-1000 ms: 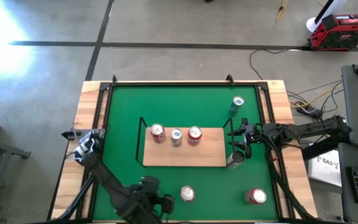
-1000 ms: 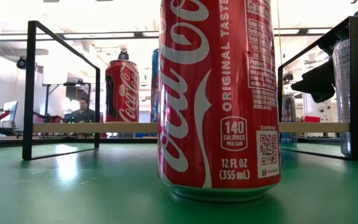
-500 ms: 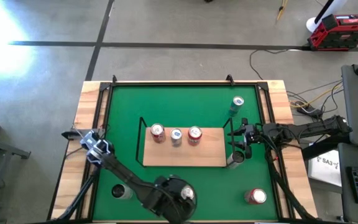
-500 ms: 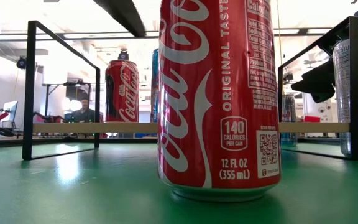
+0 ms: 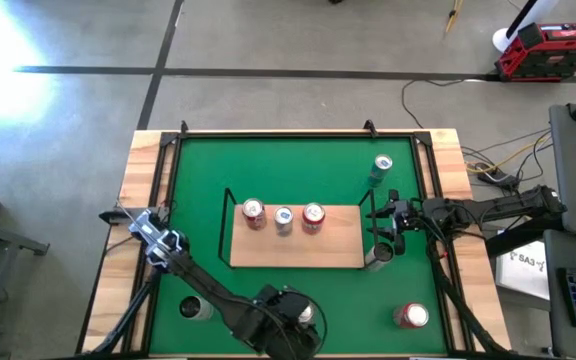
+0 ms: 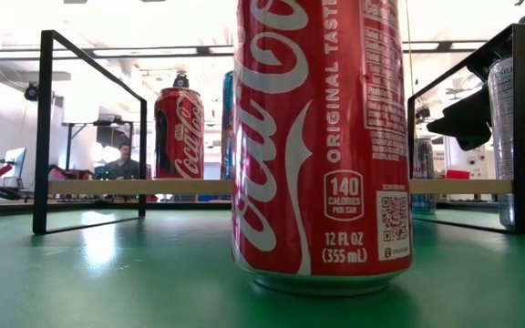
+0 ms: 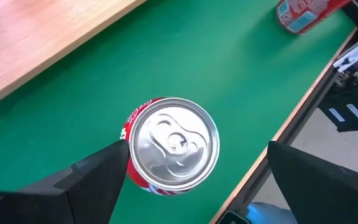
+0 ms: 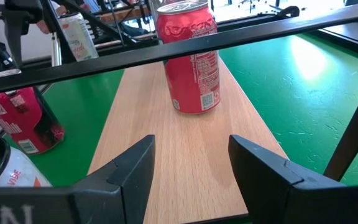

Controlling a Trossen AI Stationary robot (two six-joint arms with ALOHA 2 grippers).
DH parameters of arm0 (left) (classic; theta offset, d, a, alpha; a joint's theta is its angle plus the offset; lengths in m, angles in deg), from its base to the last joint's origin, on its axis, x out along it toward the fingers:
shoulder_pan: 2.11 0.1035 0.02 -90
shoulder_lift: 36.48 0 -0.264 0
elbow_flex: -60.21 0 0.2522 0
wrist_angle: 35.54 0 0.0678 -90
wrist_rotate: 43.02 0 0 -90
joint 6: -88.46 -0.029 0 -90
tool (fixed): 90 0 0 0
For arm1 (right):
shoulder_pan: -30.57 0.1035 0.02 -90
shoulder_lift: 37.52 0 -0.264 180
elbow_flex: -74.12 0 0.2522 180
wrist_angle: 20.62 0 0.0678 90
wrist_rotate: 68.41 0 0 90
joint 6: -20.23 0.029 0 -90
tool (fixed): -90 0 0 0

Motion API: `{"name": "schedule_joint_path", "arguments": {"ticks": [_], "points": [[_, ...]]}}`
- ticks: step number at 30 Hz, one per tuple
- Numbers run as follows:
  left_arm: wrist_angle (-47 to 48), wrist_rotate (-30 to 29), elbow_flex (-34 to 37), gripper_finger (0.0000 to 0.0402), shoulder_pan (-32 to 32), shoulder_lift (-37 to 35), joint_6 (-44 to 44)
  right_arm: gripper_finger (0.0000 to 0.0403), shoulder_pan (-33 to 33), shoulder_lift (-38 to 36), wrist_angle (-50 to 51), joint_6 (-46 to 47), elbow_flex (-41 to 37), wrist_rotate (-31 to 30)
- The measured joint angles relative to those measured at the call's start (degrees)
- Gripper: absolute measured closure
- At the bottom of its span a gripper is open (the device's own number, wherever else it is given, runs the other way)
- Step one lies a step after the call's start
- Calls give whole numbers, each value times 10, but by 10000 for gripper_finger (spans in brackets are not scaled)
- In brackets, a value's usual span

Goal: Place canned beverage on shelf
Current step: Put the red soda can on the shelf

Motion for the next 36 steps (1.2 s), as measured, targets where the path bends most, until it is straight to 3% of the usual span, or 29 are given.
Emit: {"name": "schedule_joint_path", "arguments": {"ticks": [11, 36], "points": [[49, -15, -20, 36, 2, 28, 16, 207, 0, 0, 0, 0, 0, 0], [23, 9, 4, 37, 9, 29, 26, 207, 0, 0, 0, 0, 0, 0]]}}
